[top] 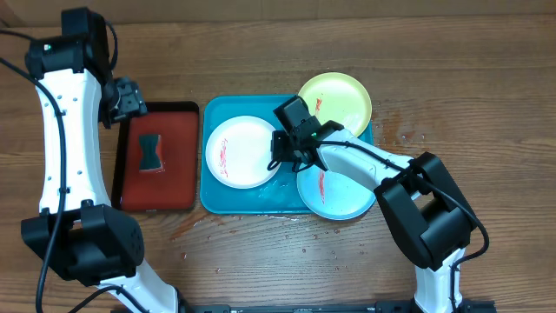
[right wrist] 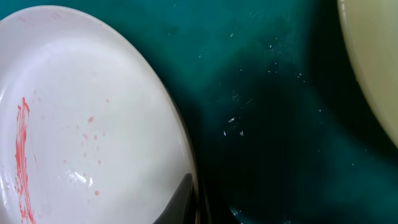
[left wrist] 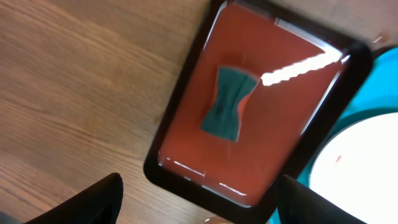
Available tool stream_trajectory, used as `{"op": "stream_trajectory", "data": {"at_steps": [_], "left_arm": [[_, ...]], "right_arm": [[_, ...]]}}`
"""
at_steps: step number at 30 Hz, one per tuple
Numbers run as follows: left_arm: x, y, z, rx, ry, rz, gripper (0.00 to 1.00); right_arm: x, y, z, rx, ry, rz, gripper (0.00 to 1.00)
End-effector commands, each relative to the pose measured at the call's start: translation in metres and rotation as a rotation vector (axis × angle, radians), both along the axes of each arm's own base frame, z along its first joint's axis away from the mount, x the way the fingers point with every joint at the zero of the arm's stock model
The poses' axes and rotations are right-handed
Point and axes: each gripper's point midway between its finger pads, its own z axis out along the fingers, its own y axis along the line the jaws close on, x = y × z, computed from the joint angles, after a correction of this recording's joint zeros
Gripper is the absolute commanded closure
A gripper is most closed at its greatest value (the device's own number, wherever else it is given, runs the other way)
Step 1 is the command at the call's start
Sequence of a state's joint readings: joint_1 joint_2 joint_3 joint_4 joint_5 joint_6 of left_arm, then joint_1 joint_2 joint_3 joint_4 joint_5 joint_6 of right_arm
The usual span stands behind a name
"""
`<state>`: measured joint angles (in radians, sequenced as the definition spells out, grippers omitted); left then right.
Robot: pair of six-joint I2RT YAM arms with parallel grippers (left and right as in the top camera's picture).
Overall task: Clean dirty plates on tray and stack at the side
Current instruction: 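Lower the left gripper and grasp the green sponge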
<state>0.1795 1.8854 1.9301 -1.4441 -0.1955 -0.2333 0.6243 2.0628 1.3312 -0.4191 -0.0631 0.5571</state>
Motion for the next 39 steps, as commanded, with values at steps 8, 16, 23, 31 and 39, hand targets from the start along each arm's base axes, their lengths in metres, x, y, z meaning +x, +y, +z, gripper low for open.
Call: {"op": "stream_trajectory", "data": {"at_steps": [8,16,23,31,39], "left_arm": [[0.001,-0.021,-0.062,-0.113,0.063,-0.160,0.32],[0.002,-0.009,-0.095,-0.043,0.069,-0.176,0.50],[0.007,-0.010,-0.130,-0.026,0.044,-0.262,0.69],[0.010,-0.003,-0.153,0.020,0.008,-0.254,0.66],[0.016,-0.011,-0.164,-0.009,-0.026,-0.318,0.67]], "right_arm": [[0.000,-0.001,-0.009,-0.024,0.008,-0.003,0.96],[0.000,-0.001,-0.010,-0.026,0.011,-0.003,0.96],[0.000,-0.001,-0.010,-0.026,0.010,-0.003,0.96],[-0.001,-0.002,-0.010,-0.030,0.012,0.000,0.96],[-0.001,-0.002,-0.010,-0.030,0.012,0.000,0.96]]}}
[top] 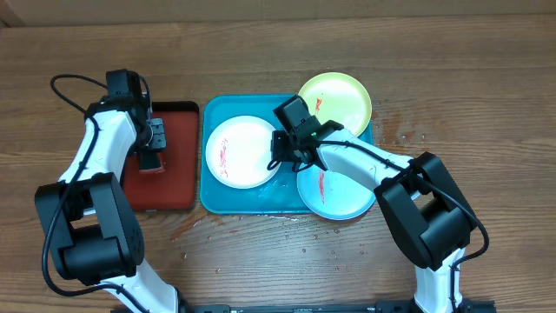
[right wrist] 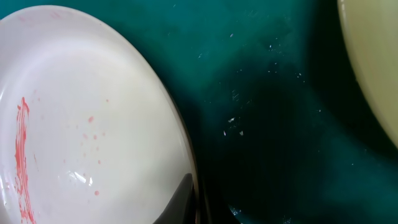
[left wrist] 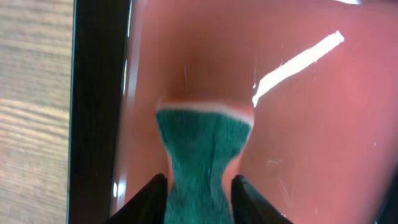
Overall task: Clean dirty plates on tray and stack at the side
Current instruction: 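Lower the left gripper and grasp the green sponge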
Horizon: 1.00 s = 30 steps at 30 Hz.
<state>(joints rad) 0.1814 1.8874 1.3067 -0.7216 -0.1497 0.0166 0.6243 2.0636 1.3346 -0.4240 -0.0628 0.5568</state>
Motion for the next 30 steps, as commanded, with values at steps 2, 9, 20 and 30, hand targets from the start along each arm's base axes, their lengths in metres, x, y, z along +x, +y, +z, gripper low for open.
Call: {"op": "stream_trajectory", "data": {"at_steps": [2,9,20,30], "left_arm": [[-0.006,-0.010,-0.018,-0.035,0.041,-0.092,0.71],[-0.015,-0.009,-0.040,-0.037,0.109,-0.087,0.73],[-0.014,-0.009,-0.046,-0.042,0.114,-0.071,0.96],[0.008,-0.009,0.014,-0.067,0.104,-0.067,0.96]], "right_arm": [[-0.001,-0.001,-0.010,-0.029,0.010,0.000,0.96],[-0.001,-0.002,-0.010,-0.029,0.011,0.000,0.96],[-0.001,-0.002,-0.010,-0.030,0.013,0.000,0.96],[-0.002,-0.002,-0.011,-0.030,0.014,0.000,0.96]]}}
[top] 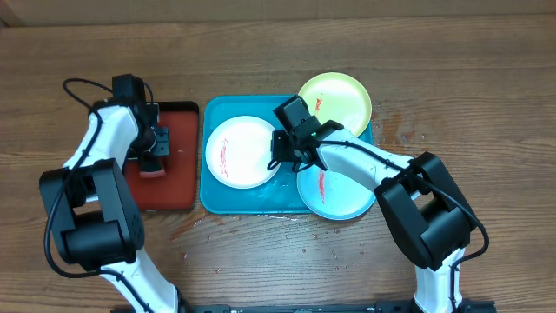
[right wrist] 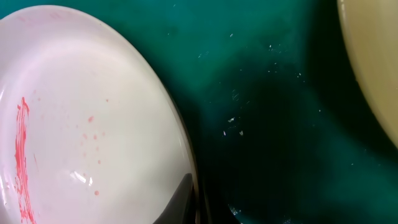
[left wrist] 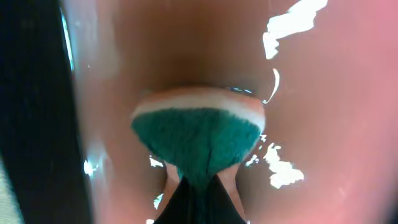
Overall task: Clean dirty plates on tray and stack at the side
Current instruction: 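Lower the left gripper and grasp the green sponge, then scrub the white plate with the sponge in the left gripper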
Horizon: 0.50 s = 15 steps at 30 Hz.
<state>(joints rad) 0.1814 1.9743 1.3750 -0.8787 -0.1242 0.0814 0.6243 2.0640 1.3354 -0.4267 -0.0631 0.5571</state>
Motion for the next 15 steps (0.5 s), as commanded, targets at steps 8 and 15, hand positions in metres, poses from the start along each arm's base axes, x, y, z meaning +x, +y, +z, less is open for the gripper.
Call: {"op": "stream_trajectory", "data": {"at_steps": [8,15], "left_arm": [[0.057,-0.073,0.126,-0.342,-0.187,-0.205,0.96],[0.045,-0.130,0.109,-0.363,-0.110,-0.265,0.96]], "right_arm": [[-0.004,0.001,-0.010,-0.009,0.025,0.010,0.96],[-0.008,0.006,-0.009,0.021,0.047,0.027,0.96]]}}
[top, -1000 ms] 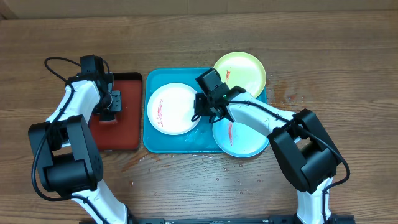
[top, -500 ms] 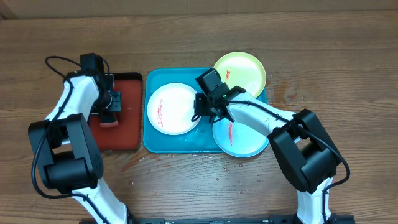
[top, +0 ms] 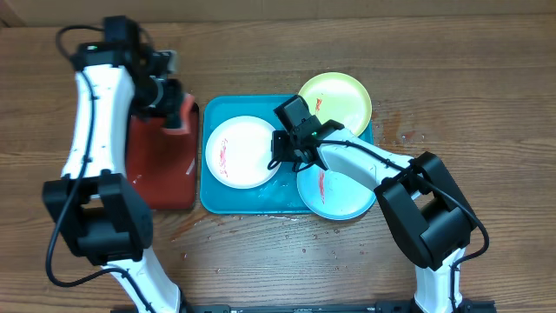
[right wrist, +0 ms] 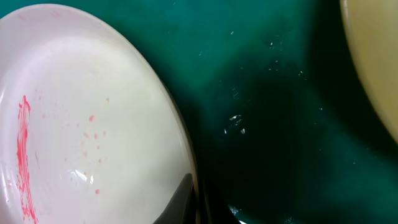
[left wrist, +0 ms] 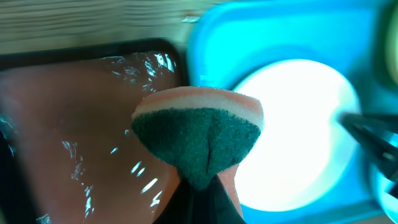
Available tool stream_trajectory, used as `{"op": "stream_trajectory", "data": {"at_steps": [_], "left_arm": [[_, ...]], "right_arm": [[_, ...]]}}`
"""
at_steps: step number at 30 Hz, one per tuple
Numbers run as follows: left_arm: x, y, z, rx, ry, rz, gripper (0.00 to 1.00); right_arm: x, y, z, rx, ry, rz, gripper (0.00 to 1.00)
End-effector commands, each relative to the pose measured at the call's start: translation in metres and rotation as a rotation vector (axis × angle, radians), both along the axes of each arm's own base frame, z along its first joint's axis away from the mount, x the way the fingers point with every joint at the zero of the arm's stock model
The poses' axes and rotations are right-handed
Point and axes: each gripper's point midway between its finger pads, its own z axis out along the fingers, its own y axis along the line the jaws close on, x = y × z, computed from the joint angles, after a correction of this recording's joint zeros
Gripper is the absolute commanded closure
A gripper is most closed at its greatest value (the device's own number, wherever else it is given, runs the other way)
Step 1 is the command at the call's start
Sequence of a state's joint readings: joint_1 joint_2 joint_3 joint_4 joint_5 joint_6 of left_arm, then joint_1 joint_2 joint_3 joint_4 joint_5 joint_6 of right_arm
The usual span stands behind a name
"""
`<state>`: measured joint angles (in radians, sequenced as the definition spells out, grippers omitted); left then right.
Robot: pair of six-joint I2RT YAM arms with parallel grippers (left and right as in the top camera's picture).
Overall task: Clean dirty plates on tray and stack at the side
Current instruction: 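Scrub the white plate with the sponge in the left gripper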
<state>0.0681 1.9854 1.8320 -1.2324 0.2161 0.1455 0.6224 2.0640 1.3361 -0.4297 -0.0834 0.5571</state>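
A white plate (top: 236,152) smeared with red (right wrist: 81,124) lies at the left of the teal tray (top: 261,198). My right gripper (top: 280,156) (right wrist: 198,194) is shut on the plate's right rim. A yellow-green plate (top: 339,100) leans on the tray's far right corner. A pale blue plate (top: 334,191) with a red streak rests at the near right. My left gripper (top: 174,111) (left wrist: 200,186) is shut on a green-and-orange sponge (left wrist: 196,134), held in the air over the far right corner of the red tray (top: 156,178).
The red tray (left wrist: 68,124) is wet and shiny, and it touches the teal tray's left side. Water drops lie on the wooden table (top: 261,252) in front of both trays. The right arm (top: 417,200) stretches across the teal tray's right half.
My left gripper has risen from the red tray's floor with the sponge and now hangs over its far right corner, next to the teal tray. The right gripper has not moved.
First my left gripper hung open high over the red tray, with the sponge lying in it. Then its fingers stood either side of the sponge, then shut on it. Now the sponge is off the tray. My right gripper stayed shut on the white plate's rim throughout.
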Motion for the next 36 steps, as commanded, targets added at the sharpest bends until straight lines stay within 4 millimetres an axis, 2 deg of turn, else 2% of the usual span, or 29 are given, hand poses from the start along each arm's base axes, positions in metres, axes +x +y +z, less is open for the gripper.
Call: {"op": "stream_trajectory", "data": {"at_steps": [1,5,9,15,20,26,33,36], "left_arm": [[-0.007,-0.033,-0.011,-0.018,0.033,-0.027,0.96],[-0.009,-0.034,-0.031,0.087,0.059,0.092,0.96],[-0.016,-0.048,-0.053,0.128,0.077,0.135,0.96],[-0.030,-0.054,-0.085,0.171,0.107,0.218,0.96],[-0.036,-0.063,-0.101,0.189,0.101,0.198,0.96],[-0.041,-0.054,-0.118,0.260,0.079,0.208,0.96],[-0.048,-0.054,-0.134,0.260,0.082,0.192,0.96],[-0.057,-0.071,-0.139,0.188,0.111,0.061,0.96]], "right_arm": [[-0.006,0.005,-0.009,0.008,0.035,0.020,0.96],[-0.006,0.005,-0.010,0.007,0.035,0.020,0.96],[-0.006,0.004,-0.010,0.007,0.036,0.020,0.96],[-0.006,0.004,-0.010,0.006,0.037,0.020,0.96],[-0.006,0.004,-0.010,0.006,0.037,0.019,0.96],[-0.006,0.004,-0.010,0.005,0.036,0.020,0.96],[-0.006,0.004,-0.010,0.007,0.035,0.020,0.96],[-0.006,0.004,-0.009,0.007,0.034,0.020,0.96]]}}
